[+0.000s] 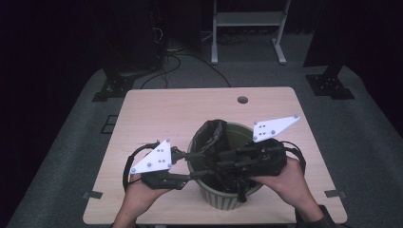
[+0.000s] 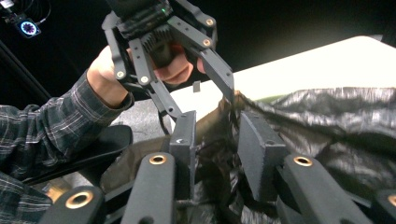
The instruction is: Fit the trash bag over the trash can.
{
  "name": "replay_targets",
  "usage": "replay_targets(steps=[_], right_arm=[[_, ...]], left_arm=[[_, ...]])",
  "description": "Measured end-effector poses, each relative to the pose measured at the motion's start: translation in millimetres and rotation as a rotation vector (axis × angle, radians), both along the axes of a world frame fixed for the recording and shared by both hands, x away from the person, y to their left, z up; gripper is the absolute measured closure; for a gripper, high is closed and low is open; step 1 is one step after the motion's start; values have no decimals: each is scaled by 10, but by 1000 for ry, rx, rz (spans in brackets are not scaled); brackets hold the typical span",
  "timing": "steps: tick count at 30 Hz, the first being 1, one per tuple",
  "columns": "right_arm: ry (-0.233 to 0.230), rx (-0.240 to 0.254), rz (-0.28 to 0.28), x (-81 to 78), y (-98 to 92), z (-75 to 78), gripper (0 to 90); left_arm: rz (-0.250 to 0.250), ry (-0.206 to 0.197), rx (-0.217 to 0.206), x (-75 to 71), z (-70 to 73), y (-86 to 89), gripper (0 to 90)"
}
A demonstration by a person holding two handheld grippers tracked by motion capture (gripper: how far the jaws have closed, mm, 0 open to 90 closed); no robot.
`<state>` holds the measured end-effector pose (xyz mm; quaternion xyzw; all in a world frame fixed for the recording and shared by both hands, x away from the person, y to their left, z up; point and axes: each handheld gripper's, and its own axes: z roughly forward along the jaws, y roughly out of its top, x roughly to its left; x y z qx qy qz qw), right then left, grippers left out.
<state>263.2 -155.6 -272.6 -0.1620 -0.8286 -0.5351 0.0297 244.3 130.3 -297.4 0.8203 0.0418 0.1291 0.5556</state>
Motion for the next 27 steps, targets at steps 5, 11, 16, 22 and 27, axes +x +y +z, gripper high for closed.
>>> replay_targets(steps=[5,11,16,22,27], right_arm=[[34,-9,20,-36,9,8,648],[25,-28,51,-73,100,-36,787],[-6,-38,59,-98,114,-68,900],[-43,-27,-2,-95,14,-74,900],[-78,8,-88,-83,-179,-64,900]], left_arm=[[-18,-9,3,-17,4,-37,540],[-27,-24,5,-33,1,-44,688],[-58,-23,18,-58,-10,-45,884],[-97,-15,56,-156,-25,-55,896],[-92,-14,80,-210,-38,-11,896]])
